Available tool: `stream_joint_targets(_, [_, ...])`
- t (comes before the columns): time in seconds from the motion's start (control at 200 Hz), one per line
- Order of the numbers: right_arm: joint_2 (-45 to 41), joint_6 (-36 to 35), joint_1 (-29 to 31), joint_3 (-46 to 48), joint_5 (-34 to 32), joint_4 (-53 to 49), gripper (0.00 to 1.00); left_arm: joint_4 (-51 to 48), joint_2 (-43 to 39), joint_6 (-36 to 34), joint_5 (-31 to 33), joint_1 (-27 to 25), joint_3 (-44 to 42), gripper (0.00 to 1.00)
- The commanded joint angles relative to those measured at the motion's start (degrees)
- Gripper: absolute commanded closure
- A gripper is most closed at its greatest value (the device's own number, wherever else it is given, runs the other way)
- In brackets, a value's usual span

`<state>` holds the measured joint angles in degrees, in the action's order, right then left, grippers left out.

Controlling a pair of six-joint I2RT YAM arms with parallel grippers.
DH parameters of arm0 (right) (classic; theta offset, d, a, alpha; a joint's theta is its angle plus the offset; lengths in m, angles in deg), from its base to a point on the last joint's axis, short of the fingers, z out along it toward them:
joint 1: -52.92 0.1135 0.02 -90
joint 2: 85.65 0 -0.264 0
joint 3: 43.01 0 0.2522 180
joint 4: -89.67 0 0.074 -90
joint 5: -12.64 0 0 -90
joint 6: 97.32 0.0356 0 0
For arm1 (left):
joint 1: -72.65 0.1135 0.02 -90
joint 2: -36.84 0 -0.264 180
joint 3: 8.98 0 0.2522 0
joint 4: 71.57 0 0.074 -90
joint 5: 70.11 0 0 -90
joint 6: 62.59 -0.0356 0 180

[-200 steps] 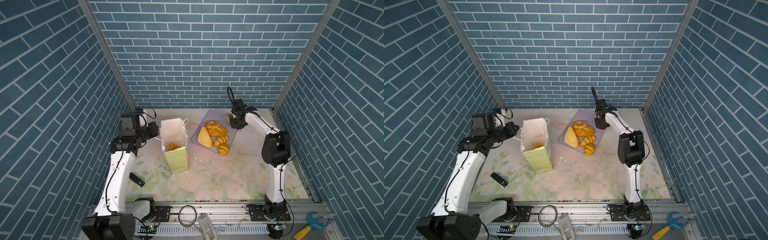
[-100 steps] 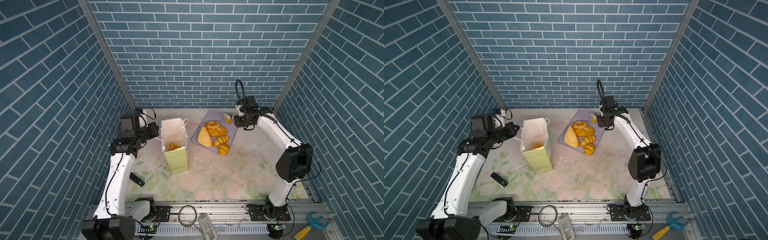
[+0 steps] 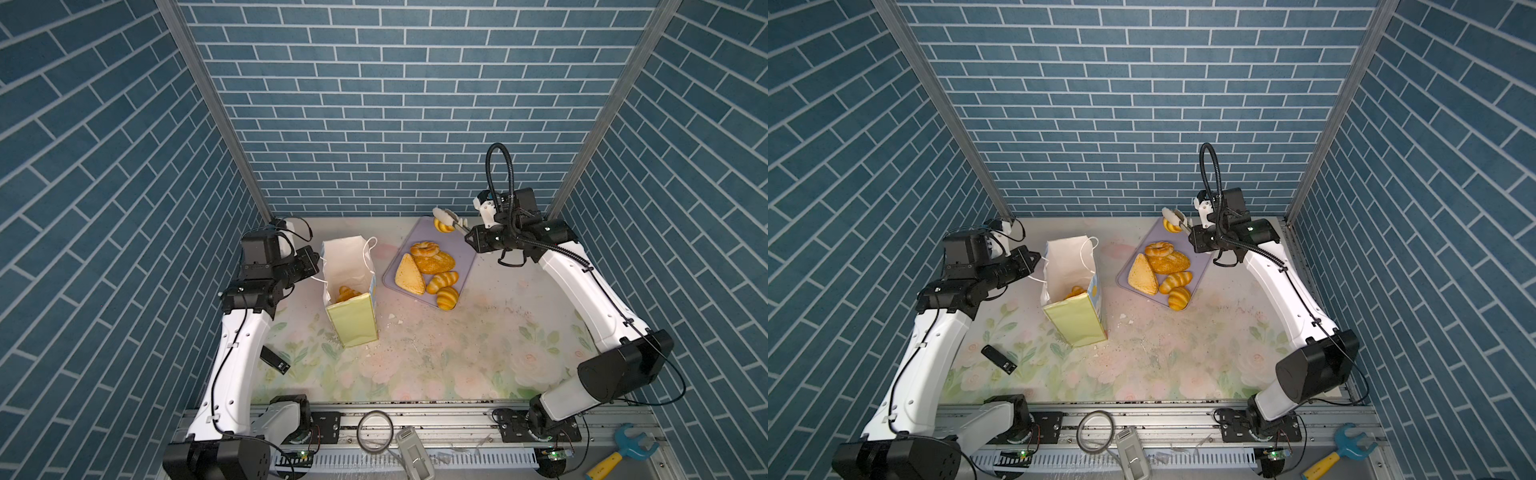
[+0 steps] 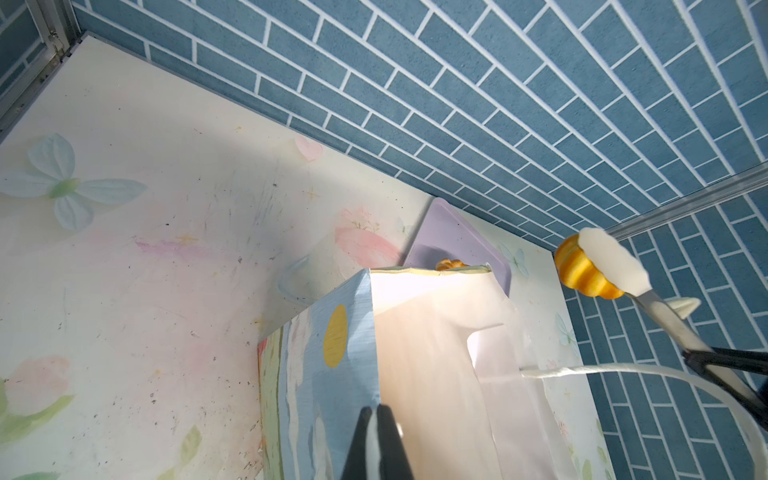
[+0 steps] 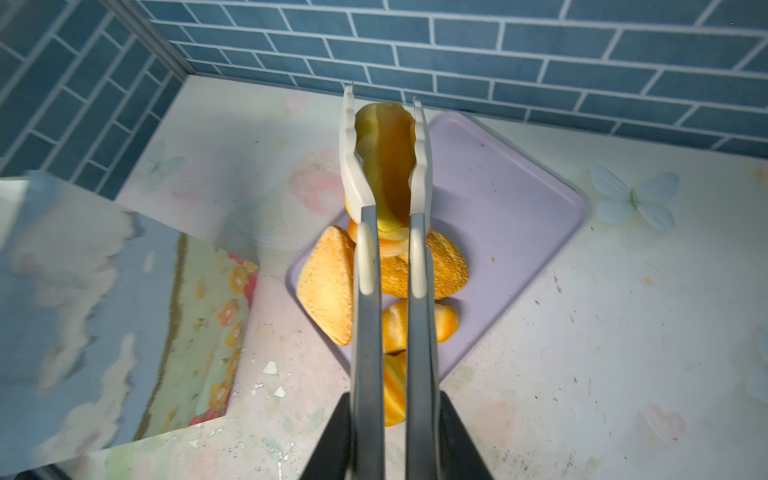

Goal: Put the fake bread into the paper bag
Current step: 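Lift the yellow tart with the tongs and swing it over the bag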

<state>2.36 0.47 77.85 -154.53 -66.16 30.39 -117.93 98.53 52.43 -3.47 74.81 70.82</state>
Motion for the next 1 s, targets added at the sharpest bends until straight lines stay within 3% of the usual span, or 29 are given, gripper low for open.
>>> stream_joint_targets(0.0, [-3.01,-2.87,3.07,-4.60,4.75,3.20,0.78,1.32,-1.35,0.56,0.50,-0.40,-1.09,0.97])
stream_joint_targets(0.565, [-0.75,-7.79,20.53,-15.85,12.96,3.67,0.78,2.37,-1.88,1.68,1.48,-1.75,-1.80,0.97])
stream_joint_targets(0.995, [3.59,-8.98,25.10,-13.74,12.29,3.94,0.76,3.68,-3.69,3.85,2.70,-2.85,-3.66,0.97])
